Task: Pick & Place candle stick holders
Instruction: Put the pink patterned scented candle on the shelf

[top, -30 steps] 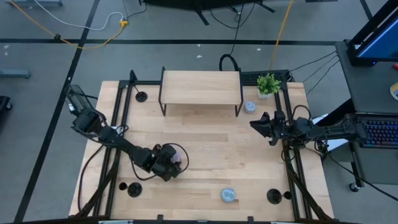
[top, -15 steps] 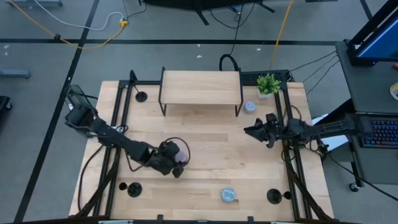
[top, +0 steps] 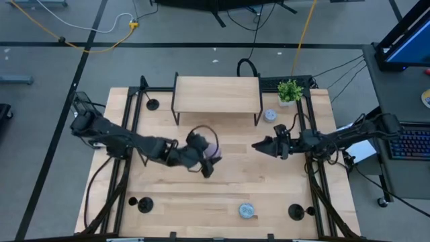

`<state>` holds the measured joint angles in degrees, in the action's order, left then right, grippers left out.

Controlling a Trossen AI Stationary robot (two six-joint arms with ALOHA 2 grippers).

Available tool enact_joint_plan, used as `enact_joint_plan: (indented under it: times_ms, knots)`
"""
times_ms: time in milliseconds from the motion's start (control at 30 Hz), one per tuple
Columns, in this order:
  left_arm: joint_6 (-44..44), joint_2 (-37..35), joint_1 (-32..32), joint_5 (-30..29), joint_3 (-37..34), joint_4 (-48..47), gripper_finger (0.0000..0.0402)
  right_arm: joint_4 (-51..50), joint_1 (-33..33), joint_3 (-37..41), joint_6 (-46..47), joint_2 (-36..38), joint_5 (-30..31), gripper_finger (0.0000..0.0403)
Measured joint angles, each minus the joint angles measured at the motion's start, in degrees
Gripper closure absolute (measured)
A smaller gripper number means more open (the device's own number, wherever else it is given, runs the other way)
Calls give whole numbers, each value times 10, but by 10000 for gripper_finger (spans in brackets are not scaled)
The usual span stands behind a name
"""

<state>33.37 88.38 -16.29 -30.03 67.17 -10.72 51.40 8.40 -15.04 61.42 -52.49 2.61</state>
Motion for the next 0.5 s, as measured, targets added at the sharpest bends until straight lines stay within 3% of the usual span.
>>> enact_joint_plan:
  times_ms: [333,500]
  knots:
    - [-32,1,29,0,33,-3,88,5,-9,-80,74,-103,-4,84]
    - [-31,12,23,1,33,-2,88,-29,-29,-145,84,-167,-43,63]
